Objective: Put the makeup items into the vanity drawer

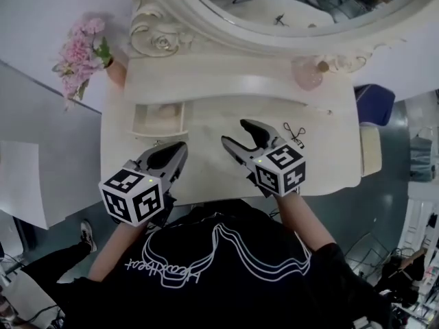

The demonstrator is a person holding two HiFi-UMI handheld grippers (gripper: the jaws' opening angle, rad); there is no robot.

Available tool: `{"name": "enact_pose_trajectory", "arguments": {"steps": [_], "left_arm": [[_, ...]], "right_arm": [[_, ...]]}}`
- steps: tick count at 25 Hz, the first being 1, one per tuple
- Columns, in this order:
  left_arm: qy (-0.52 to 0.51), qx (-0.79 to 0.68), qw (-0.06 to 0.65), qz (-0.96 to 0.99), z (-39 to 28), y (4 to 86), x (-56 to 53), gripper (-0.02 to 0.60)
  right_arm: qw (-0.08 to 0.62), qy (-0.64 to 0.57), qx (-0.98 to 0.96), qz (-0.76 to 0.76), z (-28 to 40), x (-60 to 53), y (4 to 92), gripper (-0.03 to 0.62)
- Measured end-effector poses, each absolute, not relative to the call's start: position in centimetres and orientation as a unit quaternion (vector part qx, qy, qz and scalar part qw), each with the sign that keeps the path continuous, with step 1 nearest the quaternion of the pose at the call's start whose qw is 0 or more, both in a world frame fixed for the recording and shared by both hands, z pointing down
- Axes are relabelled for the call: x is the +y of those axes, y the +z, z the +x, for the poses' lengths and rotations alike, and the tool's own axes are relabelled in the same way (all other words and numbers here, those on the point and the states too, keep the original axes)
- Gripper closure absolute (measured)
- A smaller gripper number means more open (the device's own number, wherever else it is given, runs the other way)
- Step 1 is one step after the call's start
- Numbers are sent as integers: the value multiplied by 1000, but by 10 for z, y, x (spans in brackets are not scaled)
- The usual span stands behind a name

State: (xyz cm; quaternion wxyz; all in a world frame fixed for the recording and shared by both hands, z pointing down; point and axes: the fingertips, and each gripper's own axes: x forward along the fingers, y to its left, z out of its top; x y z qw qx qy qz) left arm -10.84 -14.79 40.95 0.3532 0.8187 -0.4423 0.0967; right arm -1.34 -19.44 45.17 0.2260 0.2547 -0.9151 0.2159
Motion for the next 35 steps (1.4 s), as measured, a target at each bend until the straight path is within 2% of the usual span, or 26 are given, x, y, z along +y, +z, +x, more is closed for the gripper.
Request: {"name": "enact_pose_trajectory", "arguments": {"steps": [11, 18, 26, 35], "left_arm": [[127, -364, 345, 856, -36, 413, -166, 577], [143, -338, 350, 862, -11, 422, -174, 577], [164, -325, 356, 861, 4, 434, -181, 577], [182, -317, 359, 859, 9, 443, -186, 577]], "right_arm": [[228, 247, -850, 404, 124, -204, 478, 341], [260, 241, -808, 471, 191, -209, 504, 342], [290, 249, -785, 487, 223, -207, 538, 353], [310, 246, -784, 479, 224, -213, 554, 438]]}}
